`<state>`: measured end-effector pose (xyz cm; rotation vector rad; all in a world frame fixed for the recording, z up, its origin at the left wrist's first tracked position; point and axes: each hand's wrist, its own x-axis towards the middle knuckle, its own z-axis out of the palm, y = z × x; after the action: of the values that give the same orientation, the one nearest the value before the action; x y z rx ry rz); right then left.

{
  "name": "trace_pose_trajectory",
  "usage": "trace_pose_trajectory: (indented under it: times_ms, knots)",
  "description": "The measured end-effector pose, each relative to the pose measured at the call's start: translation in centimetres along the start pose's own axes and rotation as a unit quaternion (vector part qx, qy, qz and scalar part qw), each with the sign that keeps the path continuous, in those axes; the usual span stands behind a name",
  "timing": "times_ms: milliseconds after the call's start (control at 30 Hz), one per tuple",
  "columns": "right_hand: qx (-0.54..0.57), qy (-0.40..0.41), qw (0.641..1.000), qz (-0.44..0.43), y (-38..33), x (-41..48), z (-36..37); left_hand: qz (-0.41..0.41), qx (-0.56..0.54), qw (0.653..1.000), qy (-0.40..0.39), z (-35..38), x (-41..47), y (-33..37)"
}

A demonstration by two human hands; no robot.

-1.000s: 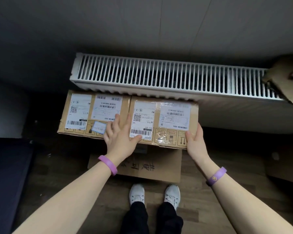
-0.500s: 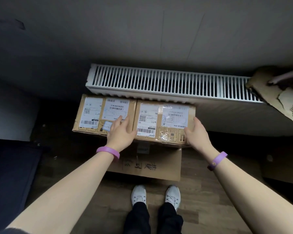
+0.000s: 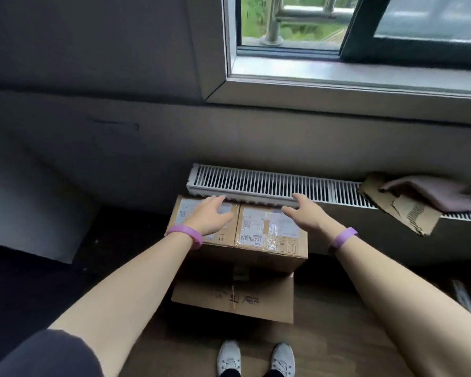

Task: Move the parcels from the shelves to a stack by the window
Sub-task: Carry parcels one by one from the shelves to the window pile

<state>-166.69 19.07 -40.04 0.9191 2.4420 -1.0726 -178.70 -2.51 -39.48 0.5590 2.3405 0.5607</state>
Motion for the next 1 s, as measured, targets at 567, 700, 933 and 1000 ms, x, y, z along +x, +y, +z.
trace_pose_trajectory:
  times_ms: [567, 700, 933, 1000]
  knots:
    - [0.361, -0.155, 0.9, -0.188, -25.1, -12.1, -9.3, 0.007, -0.516, 0.828, 0.221, -19.7, -23.1, 5.1]
    - [0.427, -0.278, 0.836, -0.204, -29.8, -14.9, -7.3, 0.007, -0.648, 0.7, 0.3, -20.2, -28.2, 2.7]
    - [0.426, -0.481, 0.732, -0.228, -36.1, -23.2, -0.7, 0.039, -0.725, 0.545, 0.42, -18.4, -39.5, -2.5]
    - [0.395, -0.517, 0.718, -0.246, -37.9, -26.4, 1.4, 0.041, -0.718, 0.515, 0.467, -17.8, -43.8, -4.0]
